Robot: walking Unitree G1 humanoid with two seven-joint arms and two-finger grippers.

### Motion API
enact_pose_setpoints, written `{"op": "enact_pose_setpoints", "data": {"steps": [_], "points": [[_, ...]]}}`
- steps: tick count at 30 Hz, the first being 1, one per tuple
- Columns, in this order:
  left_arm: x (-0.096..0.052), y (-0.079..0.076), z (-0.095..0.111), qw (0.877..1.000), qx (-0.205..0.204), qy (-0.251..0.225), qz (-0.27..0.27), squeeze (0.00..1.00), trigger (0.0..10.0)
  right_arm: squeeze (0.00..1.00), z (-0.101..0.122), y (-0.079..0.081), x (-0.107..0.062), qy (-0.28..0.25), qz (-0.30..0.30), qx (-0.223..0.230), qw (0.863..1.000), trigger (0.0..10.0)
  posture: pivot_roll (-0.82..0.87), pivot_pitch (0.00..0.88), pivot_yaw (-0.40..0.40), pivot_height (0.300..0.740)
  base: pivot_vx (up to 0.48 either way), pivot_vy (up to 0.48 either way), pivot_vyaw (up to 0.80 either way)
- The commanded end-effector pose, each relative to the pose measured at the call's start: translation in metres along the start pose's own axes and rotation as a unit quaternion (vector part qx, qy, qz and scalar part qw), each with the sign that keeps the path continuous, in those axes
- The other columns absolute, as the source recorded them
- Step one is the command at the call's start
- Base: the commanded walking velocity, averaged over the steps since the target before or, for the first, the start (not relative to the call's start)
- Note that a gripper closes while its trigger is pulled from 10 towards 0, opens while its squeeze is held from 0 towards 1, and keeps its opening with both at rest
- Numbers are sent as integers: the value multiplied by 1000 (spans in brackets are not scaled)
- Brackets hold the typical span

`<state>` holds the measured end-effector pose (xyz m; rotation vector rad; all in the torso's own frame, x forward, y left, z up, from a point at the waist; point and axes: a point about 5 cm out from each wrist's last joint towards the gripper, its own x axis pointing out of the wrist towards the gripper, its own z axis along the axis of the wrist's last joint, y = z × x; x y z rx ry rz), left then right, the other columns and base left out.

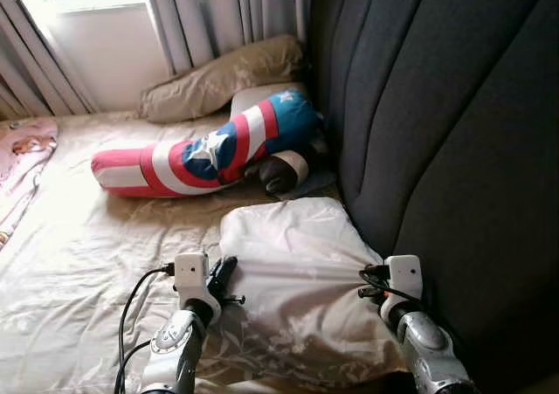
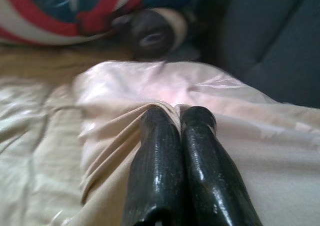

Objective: Clean up the room

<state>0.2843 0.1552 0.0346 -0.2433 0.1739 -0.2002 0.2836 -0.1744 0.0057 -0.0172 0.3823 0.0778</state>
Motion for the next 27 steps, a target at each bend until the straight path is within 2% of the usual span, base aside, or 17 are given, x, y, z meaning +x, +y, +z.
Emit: {"op": "enact_pose_setpoints", "data": {"steps": [1, 10, 27], "points": [[3, 6, 20, 999, 13, -35, 5, 0, 10000, 0, 22, -18, 3, -47, -35, -16, 998, 10000, -20, 0, 47, 740, 0, 0, 0], [4, -2, 12, 1000, 5, -19, -9, 0, 10000, 0, 28, -18, 7, -51, -36, -27, 998, 10000, -17, 0, 48, 740, 0, 0, 0], [4, 0, 11, 1000, 9, -8, -13, 0, 10000, 0, 27, -15, 8, -49, -37, -28, 998, 10000, -21, 0, 56, 740, 0, 0, 0]]}}
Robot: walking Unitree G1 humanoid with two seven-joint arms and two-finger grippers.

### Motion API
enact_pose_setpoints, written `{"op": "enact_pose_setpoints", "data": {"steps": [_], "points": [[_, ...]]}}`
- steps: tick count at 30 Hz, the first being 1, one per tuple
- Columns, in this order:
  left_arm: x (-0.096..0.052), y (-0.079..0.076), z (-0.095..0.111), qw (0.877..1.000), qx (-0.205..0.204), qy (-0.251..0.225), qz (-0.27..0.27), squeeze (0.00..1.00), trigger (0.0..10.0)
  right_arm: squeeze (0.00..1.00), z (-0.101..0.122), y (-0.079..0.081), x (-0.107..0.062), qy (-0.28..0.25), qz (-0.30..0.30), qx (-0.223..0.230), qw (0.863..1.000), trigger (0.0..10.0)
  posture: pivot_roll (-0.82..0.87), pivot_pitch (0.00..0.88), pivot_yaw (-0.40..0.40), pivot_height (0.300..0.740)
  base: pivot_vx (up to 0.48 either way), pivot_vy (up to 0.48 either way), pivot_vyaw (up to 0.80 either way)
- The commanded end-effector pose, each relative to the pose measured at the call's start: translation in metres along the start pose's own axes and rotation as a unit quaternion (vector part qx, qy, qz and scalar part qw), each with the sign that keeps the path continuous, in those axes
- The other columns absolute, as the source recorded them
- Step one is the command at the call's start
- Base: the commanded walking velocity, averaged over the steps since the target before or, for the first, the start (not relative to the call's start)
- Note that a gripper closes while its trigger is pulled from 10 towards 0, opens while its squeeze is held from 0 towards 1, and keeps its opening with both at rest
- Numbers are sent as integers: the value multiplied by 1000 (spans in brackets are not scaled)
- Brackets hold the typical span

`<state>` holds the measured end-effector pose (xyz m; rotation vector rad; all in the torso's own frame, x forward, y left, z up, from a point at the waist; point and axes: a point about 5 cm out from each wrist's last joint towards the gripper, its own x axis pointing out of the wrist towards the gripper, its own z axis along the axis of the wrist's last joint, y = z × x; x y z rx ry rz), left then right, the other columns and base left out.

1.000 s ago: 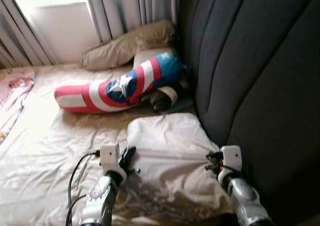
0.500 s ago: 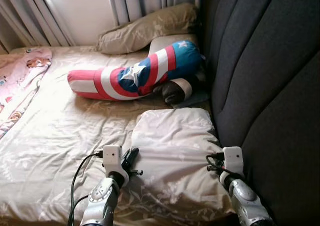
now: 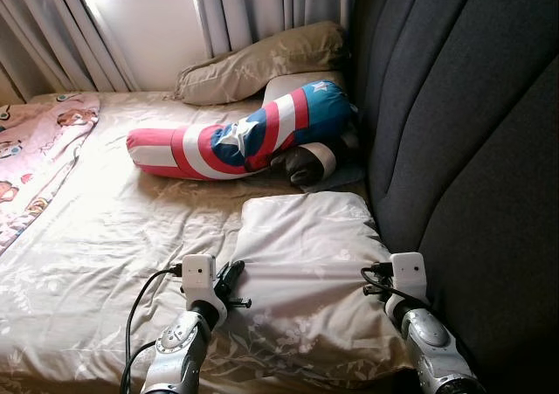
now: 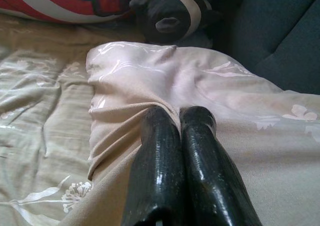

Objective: Clean up the room

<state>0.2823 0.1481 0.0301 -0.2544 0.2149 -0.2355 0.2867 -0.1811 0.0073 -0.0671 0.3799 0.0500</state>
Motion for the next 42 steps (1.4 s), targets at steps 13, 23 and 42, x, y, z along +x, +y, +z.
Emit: {"op": "enact_pose_setpoints", "data": {"steps": [13, 23, 42], "points": [[3, 6, 14, 1000, 15, -25, 3, 0, 10000, 0, 23, -9, 6, -48, -19, -8, 999, 10000, -21, 0, 51, 740, 0, 0, 0], [8, 8, 8, 1000, 13, 4, 5, 0, 10000, 0, 13, -3, 4, -29, -9, -3, 1000, 10000, -23, 0, 48, 740, 0, 0, 0], [5, 17, -35, 991, -26, 126, 40, 0, 10000, 0, -53, 9, -14, 130, 9, 24, 991, 10000, -27, 0, 57, 740, 0, 0, 0]]}}
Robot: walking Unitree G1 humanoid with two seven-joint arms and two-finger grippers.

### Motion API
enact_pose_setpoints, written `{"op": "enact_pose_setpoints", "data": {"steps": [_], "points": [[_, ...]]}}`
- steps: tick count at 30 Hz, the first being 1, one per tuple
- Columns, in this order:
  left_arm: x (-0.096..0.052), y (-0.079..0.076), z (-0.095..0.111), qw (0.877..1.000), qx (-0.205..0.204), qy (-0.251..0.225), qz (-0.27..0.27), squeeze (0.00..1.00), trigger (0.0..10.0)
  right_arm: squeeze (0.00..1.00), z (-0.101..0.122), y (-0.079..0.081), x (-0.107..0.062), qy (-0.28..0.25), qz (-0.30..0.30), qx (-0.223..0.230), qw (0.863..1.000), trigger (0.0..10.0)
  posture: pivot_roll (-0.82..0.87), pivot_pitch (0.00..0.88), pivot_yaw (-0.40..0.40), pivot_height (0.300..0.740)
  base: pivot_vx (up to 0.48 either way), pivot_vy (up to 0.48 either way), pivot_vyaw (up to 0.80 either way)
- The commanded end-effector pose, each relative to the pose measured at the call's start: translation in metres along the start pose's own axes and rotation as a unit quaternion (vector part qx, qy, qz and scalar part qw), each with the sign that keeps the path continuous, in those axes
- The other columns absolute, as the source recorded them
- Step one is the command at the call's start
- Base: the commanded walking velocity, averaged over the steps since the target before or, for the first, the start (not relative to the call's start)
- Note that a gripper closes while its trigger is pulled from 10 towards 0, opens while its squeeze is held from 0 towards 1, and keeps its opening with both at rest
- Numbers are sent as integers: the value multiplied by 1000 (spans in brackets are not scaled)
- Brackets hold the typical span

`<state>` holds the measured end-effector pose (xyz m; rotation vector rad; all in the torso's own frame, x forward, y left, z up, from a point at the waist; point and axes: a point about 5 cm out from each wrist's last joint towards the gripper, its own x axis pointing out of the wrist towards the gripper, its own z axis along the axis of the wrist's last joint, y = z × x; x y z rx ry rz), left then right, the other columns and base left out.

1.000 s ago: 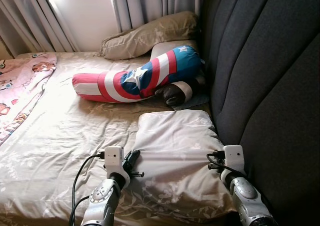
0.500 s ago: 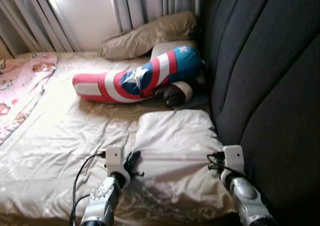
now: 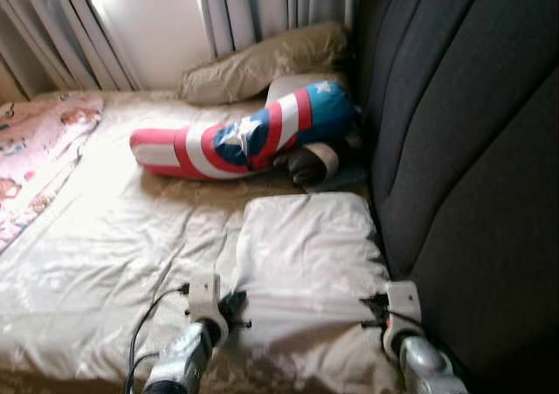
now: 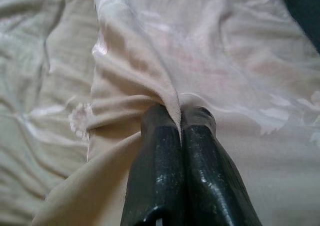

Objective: Clean up the room

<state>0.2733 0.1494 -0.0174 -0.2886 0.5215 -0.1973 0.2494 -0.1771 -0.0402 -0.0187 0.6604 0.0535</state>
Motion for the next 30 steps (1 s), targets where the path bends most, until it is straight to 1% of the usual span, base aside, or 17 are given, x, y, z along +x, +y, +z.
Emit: {"op": "enact_pose_setpoints", "data": {"steps": [1, 5, 9, 11, 14, 15, 16, 17, 20, 22, 30], "points": [[2, 4, 12, 1000, 10, -17, 9, 0, 10000, 0, 4, 1, 1, -6, -1, -1, 1000, 10000, -28, 0, 59, 740, 0, 0, 0], [4, 4, 12, 1000, 8, -14, 14, 0, 10000, 0, 0, 4, 1, 4, 1, 2, 1000, 10000, -26, 21, 63, 740, 0, 0, 0], [5, 4, 14, 1000, 6, -14, 16, 0, 10000, 0, 3, 2, 2, 1, -10, 2, 1000, 10000, -21, 47, 67, 740, 0, 0, 0], [6, 3, 16, 1000, 6, -14, 15, 0, 10000, 0, 8, -4, 3, -7, -25, 5, 1000, 10000, -26, 68, 72, 740, 0, 0, 0], [7, 3, 16, 1000, 6, -15, 14, 0, 10000, 0, 9, -6, 3, -8, -32, 2, 999, 10000, -27, 75, 74, 740, 0, 0, 0], [8, 2, 19, 1000, 6, -14, 14, 0, 10000, 0, 16, -13, 4, -20, -51, 4, 999, 10000, -30, 91, 76, 740, 0, 0, 0], [8, 2, 19, 1000, 6, -14, 14, 0, 10000, 0, 16, -13, 4, -20, -51, 4, 999, 10000, -30, 91, 76, 740, 0, 0, 0], [9, 2, 20, 1000, 6, -14, 16, 0, 10000, 0, 21, -17, 4, -28, -64, 5, 998, 10000, -29, 105, 75, 740, 0, 0, 0], [9, 2, 21, 1000, 6, -16, 18, 0, 10000, 0, 26, -22, 4, -36, -80, 12, 996, 10000, -30, 119, 74, 740, 0, 0, 0], [9, 2, 21, 1000, 5, -16, 19, 0, 10000, 0, 28, -21, 5, -38, -79, 14, 996, 10000, -32, 129, 74, 740, 0, 0, 0], [9, 1, 19, 1000, 12, -10, 17, 0, 10000, 0, 29, -7, 8, -39, -55, 18, 998, 10000, -30, 148, 81, 740, 0, 0, 0]]}}
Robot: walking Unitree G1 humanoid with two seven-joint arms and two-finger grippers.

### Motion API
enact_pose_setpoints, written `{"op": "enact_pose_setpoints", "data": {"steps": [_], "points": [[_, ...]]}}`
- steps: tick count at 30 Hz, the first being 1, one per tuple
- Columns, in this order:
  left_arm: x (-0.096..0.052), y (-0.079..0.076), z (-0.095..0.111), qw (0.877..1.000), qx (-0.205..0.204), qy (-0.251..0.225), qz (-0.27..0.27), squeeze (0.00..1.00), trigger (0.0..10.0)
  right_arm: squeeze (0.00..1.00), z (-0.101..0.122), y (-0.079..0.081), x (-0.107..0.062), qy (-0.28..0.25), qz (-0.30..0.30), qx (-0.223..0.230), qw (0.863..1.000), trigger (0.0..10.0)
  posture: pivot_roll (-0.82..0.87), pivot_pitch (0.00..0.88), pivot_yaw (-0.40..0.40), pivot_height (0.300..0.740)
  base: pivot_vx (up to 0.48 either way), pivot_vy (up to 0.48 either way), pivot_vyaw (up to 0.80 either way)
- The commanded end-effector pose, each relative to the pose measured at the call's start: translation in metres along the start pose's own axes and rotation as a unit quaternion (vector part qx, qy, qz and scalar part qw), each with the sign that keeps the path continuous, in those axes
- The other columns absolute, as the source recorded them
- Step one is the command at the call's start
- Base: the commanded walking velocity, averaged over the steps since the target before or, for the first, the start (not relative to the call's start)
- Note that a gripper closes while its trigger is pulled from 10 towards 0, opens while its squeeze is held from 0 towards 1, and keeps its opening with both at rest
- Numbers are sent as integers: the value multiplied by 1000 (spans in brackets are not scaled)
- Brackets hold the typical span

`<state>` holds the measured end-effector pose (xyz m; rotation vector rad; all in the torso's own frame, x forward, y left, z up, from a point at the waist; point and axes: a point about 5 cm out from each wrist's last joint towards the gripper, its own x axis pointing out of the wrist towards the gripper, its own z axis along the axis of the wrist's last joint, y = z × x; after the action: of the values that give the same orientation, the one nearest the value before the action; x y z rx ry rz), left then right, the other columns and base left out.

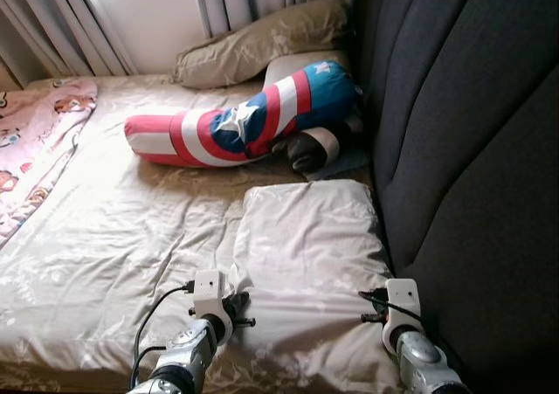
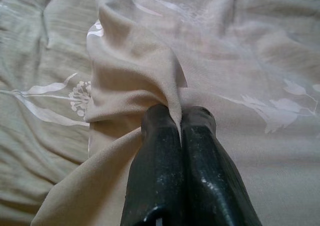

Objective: Clean up the room

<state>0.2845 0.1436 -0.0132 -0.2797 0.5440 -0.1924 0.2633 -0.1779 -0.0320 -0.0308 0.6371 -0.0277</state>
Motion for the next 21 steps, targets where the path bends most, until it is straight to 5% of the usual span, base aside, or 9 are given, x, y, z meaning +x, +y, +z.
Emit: {"op": "enact_pose_setpoints", "data": {"steps": [1, 21], "points": [[0, 7, 11, 1000, 10, -20, 13, 0, 10000, 0, 13, -4, 2, -26, -13, 13, 999, 10000, -30, 148, 81, 740, 0, 0, 0], [-3, 6, -6, 999, 20, 19, 16, 0, 10000, 0, -23, 8, -5, 51, 16, -5, 999, 10000, -32, 160, 81, 740, 0, 0, 0]]}}
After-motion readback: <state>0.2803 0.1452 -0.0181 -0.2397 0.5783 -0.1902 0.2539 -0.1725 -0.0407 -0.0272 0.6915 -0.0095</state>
